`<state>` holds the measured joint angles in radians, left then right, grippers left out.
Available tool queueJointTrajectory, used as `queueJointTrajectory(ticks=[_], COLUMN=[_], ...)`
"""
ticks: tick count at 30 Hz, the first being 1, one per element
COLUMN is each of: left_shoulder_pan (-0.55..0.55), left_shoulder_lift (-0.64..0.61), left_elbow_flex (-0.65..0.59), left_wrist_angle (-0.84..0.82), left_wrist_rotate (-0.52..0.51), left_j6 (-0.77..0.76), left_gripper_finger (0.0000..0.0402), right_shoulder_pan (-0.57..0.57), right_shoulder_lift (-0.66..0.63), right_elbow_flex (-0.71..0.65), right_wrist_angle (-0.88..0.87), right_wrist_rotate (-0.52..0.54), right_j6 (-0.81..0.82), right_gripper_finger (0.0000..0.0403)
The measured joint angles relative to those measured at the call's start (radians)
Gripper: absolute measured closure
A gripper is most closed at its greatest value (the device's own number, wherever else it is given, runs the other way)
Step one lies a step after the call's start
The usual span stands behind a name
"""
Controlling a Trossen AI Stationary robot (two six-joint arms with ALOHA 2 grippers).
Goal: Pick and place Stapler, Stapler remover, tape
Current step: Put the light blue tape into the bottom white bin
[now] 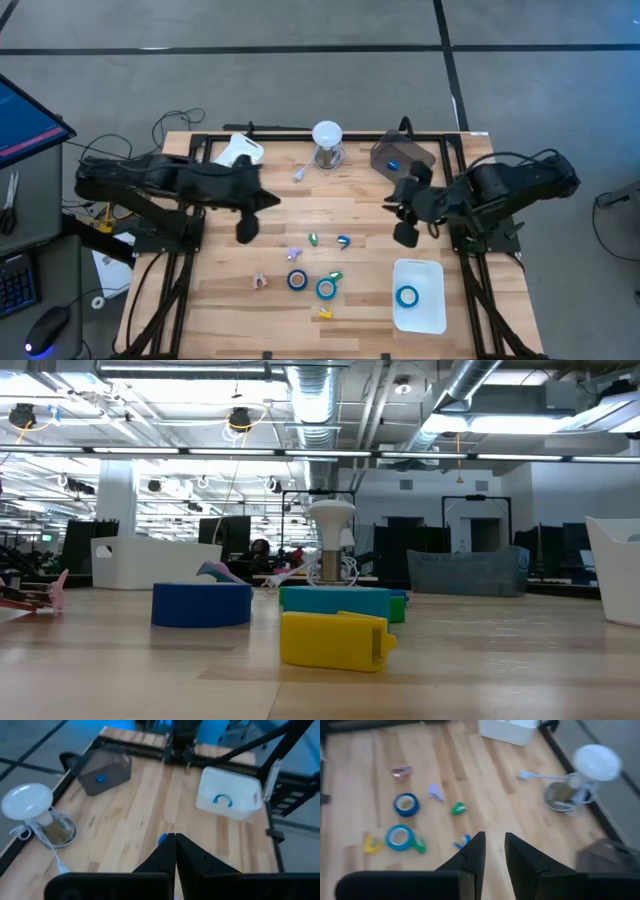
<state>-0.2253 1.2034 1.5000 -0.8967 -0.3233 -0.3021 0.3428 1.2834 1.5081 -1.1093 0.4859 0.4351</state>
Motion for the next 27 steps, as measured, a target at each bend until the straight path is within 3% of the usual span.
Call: queueJointTrajectory(ticks=[14,27], left_shoulder_pan=[-0.175,-0.236], left_shoulder_lift=[-0.265,-0.313], left_elbow_flex=[-0.304,-0.418], left_wrist_angle=[0.024,0.068], left_wrist_rotate=[-0.044,-0.054], left_j6=[-0.175,-0.175], left_gripper_finger=[0.0399,0.0399], right_shoulder_pan=[0.011,0.075], right_shoulder_lift=[0.179,0.318], right_elbow_flex=[0.0,0.0], right_wrist_angle=[0.259,0.369], right_wrist_rotate=[-0.148,-0.184], right_j6=[0.097,0.229], right_gripper_finger=[0.0337,0.0375])
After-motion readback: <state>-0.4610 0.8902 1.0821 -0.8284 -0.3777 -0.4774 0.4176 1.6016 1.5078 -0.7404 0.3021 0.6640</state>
